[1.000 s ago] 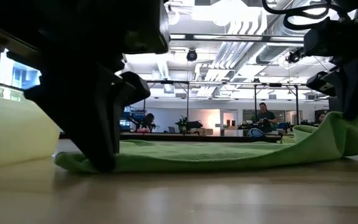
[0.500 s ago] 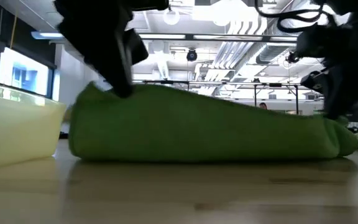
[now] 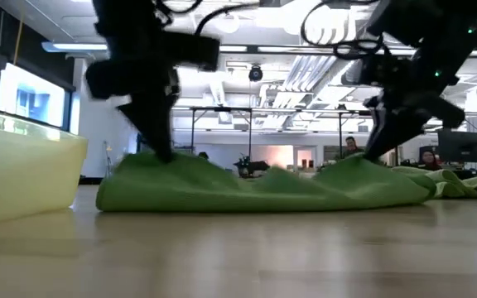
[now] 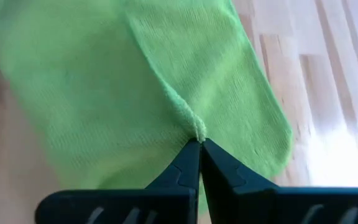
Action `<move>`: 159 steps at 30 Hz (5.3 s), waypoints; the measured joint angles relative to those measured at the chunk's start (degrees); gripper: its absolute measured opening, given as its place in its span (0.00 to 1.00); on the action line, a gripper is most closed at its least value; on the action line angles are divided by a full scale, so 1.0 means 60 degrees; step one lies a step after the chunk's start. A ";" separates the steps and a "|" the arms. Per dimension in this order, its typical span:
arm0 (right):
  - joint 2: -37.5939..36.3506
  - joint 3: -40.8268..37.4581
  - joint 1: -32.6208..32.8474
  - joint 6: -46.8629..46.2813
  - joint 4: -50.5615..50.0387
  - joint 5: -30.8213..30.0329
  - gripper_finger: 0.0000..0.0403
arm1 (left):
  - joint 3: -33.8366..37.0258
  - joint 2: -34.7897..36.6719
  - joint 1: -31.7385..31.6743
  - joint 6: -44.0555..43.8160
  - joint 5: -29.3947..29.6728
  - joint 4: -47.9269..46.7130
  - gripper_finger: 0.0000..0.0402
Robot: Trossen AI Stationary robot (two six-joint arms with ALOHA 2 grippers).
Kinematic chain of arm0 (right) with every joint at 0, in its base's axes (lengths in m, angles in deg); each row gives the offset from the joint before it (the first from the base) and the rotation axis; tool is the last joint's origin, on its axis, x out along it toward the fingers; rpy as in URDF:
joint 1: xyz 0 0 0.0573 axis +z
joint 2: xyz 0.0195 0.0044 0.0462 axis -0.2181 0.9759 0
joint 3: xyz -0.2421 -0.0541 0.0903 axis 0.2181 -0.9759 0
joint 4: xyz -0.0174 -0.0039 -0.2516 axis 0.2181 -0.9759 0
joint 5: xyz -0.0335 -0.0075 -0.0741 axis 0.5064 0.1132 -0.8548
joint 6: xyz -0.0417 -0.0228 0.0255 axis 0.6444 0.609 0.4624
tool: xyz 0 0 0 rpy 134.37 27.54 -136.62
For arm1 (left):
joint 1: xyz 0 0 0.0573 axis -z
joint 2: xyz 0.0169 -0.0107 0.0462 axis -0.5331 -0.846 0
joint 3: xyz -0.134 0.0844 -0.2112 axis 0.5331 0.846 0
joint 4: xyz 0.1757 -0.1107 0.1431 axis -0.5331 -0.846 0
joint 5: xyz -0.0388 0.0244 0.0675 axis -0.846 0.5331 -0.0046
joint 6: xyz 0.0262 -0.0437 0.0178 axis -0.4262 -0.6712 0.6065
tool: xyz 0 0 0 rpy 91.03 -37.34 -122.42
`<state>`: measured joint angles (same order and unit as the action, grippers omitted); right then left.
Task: Roll microfiber towels into tight, uniform cylinder then place into a basket
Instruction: Roll the green microfiber towel
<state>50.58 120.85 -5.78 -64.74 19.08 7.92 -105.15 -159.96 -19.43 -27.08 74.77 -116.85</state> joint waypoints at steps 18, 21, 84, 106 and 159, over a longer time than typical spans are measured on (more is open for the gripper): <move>0.0399 -0.0010 -0.1948 0.1402 0.0075 -0.0918 0.00 | 0.0123 0.0028 -0.1354 0.0574 0.1627 -0.0417 0.00; 0.0399 -0.0011 -0.2191 0.1789 0.0227 -0.0914 0.00 | 0.0123 0.0028 -0.1524 0.0678 0.1713 -0.0388 0.00; 0.0818 0.0131 -0.2570 -0.0519 -0.0408 0.1453 0.32 | 0.0123 0.0032 -0.2209 0.1074 0.0623 -0.0496 0.00; 0.0818 0.0131 -0.2566 -0.2344 -0.0863 0.2618 0.32 | 0.0153 0.0035 -0.2154 0.0431 -0.1774 -0.0027 0.31; 0.2035 -0.0088 -0.2443 -0.3648 0.0471 -0.0034 0.32 | 0.0817 -0.0569 -0.1959 0.1961 -0.3039 0.3202 0.27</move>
<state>62.79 120.33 -20.44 -86.63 21.90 7.71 -100.25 -163.38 -31.18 -15.31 56.53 -97.65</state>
